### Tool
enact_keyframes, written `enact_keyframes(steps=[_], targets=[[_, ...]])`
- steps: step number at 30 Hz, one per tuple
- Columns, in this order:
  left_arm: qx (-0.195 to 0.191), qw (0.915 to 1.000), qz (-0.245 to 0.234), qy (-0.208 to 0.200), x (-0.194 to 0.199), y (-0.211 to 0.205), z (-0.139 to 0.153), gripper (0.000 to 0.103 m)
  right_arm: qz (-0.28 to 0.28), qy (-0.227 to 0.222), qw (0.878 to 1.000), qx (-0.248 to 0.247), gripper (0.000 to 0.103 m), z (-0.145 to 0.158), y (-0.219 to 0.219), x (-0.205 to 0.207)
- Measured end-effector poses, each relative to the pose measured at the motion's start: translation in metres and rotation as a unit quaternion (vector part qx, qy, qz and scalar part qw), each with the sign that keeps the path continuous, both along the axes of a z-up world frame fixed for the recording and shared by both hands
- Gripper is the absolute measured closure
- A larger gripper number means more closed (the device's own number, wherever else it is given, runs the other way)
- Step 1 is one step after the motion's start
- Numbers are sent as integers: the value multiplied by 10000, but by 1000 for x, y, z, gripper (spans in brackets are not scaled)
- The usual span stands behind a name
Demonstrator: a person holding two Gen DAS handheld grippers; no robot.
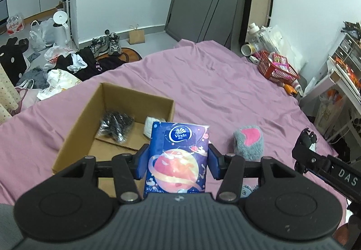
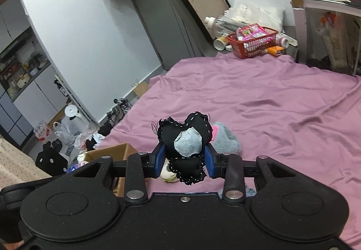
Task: Organize soft objects
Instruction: 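Carry the tissue pack in the left tool while the right tool carries the heart plush to the box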
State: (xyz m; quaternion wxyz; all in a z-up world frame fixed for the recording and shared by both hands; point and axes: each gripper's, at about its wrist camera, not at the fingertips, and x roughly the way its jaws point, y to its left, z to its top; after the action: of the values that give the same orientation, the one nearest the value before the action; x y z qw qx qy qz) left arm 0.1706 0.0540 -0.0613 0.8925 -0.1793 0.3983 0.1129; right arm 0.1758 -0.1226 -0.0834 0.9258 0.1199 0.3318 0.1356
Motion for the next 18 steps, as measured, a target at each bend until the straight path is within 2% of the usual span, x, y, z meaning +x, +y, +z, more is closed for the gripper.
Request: enact_keyframes(steps=[9, 18], targets=[[-117, 9999, 108, -58, -2, 32, -5, 51, 267, -136, 9995, -63, 67, -1, 23, -5], [-269, 9993, 246, 83, 2, 67, -28, 51, 439, -17, 9987, -246, 67, -13, 45, -3]])
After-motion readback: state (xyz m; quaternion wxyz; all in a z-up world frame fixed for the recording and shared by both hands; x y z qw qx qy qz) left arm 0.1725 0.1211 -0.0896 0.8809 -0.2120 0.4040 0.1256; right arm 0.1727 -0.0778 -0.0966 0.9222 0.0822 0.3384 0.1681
